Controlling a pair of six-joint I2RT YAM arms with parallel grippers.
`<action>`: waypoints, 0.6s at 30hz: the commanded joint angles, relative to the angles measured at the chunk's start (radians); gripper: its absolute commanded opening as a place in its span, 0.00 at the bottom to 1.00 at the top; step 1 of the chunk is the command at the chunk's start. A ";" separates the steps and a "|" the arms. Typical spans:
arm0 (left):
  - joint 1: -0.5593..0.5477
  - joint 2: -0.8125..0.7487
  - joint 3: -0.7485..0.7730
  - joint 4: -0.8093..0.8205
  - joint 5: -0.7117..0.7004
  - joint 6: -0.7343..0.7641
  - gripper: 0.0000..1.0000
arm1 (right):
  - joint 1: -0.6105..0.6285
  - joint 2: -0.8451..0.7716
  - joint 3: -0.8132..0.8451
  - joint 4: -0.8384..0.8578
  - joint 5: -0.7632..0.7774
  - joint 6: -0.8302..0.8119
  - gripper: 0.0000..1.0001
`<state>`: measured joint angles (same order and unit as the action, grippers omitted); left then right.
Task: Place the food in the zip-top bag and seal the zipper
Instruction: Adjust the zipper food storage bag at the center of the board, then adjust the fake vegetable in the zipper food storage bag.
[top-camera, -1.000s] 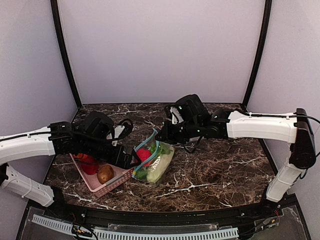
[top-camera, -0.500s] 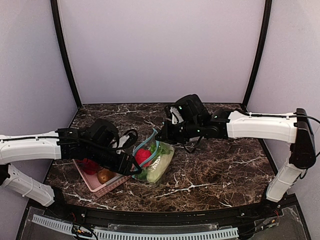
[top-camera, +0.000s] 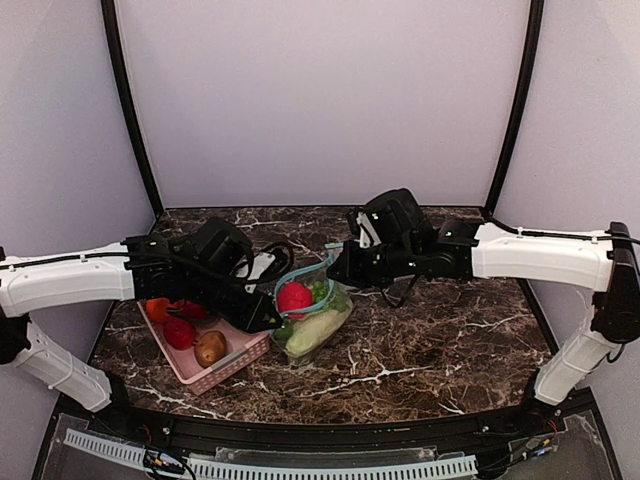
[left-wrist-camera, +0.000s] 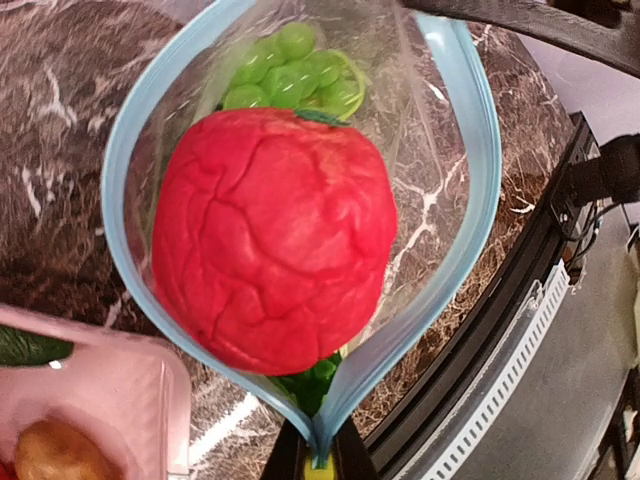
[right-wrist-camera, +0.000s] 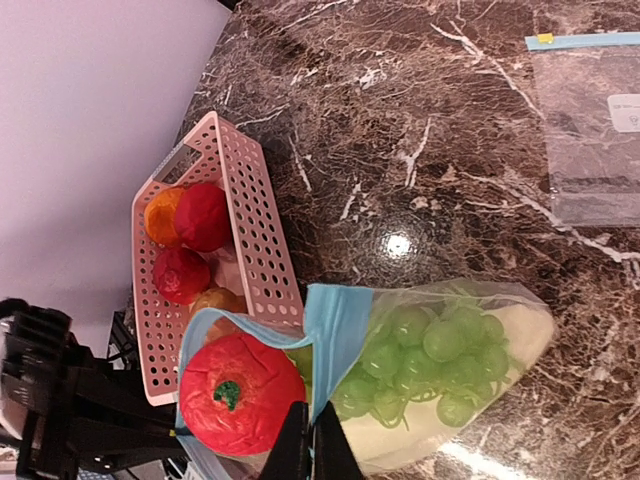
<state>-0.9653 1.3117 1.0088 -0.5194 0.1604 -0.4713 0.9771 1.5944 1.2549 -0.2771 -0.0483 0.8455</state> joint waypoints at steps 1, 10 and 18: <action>-0.005 0.074 0.132 -0.070 0.018 0.270 0.01 | -0.012 -0.099 -0.033 -0.043 0.097 -0.019 0.14; -0.004 0.152 0.228 -0.157 -0.003 0.661 0.01 | -0.034 -0.271 -0.108 -0.178 0.207 -0.096 0.59; -0.004 0.042 0.095 -0.001 -0.080 0.667 0.01 | -0.012 -0.296 -0.066 -0.146 0.040 -0.286 0.52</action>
<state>-0.9653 1.4174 1.1454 -0.5785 0.1108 0.1547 0.9504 1.2858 1.1557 -0.4320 0.0830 0.6727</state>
